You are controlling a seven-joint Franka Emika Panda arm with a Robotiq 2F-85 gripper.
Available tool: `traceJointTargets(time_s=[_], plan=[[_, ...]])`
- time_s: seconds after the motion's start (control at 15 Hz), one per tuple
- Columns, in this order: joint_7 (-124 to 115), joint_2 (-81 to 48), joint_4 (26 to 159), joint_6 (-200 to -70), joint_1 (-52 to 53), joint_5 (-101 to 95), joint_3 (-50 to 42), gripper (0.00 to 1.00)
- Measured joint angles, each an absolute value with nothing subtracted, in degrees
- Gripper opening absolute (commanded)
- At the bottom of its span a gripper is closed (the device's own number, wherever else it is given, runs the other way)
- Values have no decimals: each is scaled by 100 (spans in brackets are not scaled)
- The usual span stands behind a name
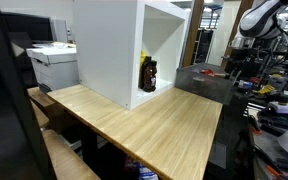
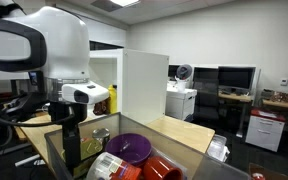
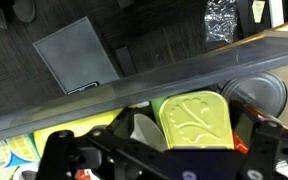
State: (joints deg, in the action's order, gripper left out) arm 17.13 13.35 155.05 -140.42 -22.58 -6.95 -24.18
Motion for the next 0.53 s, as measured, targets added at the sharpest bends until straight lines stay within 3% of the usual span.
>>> traceJointTargets(time_s=[0.4, 0.47, 0.53], plan=[[2063, 1143, 15536, -13950, -2027, -460, -2439, 98], [2086, 1102, 15541, -13929, -1978, -444, -2435, 75], [2090, 1072, 15548, -13920, -1939, -440, -2427, 73]])
